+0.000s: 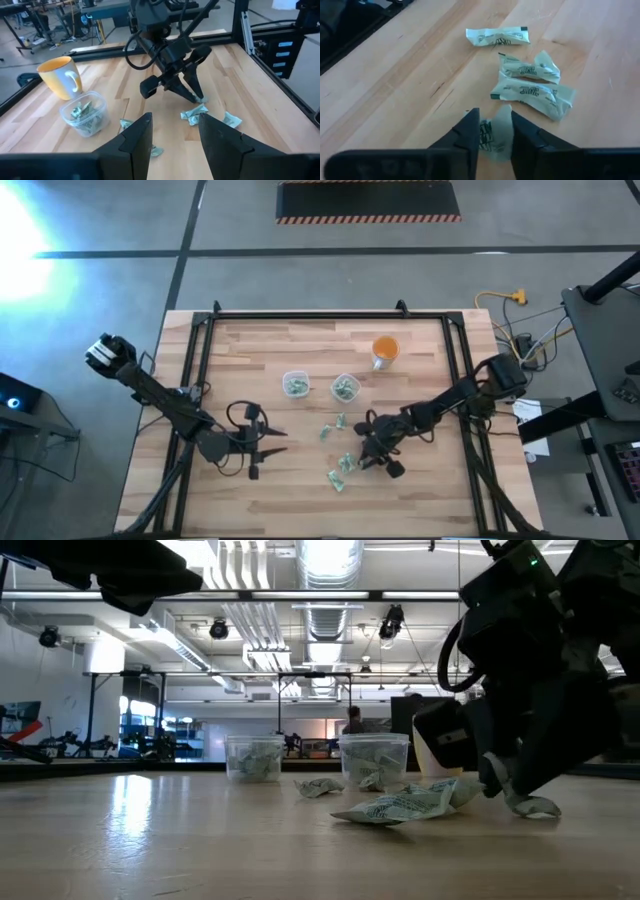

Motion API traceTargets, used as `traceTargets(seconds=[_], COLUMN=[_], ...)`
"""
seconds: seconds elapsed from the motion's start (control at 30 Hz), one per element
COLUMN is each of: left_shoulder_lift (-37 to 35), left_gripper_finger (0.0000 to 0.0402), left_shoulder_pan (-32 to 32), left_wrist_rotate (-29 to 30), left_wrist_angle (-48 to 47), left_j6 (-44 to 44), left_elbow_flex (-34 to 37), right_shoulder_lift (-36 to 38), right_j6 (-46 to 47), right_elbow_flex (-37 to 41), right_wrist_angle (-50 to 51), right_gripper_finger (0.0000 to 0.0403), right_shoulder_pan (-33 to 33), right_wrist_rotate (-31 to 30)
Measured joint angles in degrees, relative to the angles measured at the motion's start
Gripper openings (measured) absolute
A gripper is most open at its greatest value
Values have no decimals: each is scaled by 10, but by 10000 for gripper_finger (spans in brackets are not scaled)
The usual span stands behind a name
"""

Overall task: Pick and place items into bin
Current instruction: Put the white stevia packet into the right transparent bin

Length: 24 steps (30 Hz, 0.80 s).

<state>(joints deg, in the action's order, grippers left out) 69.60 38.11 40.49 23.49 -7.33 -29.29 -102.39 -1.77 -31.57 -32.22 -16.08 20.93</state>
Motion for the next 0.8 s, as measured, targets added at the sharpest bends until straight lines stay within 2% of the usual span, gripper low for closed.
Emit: traceTargets(seconds=[0.27,0.37,0.5,0.67,0.8], left_shoulder_lift=[-1,-1,-1,-1,-1], left_gripper_finger=[144,144,144,144,144], left_shoulder_pan=[0,0,0,0,0], left_wrist_rotate=[5,5,5,6,18], left_wrist_angle=[16,16,16,18,20], left_j6=[2,2,2,2,2], left_elbow_flex=[8,8,8,8,8], right_shoulder_lift=[54,76,100,144,185], right_j6=[-32,-43,-61,-100,-122], right_elbow_flex=[0,0,0,-3,-8], right_wrist_angle=[33,48,68,68,67], right_gripper_finger=[16,10,9,9,9], right_shoulder_pan=[0,0,0,12,28], right_wrist_rotate=[0,-6,-47,-127,-271])
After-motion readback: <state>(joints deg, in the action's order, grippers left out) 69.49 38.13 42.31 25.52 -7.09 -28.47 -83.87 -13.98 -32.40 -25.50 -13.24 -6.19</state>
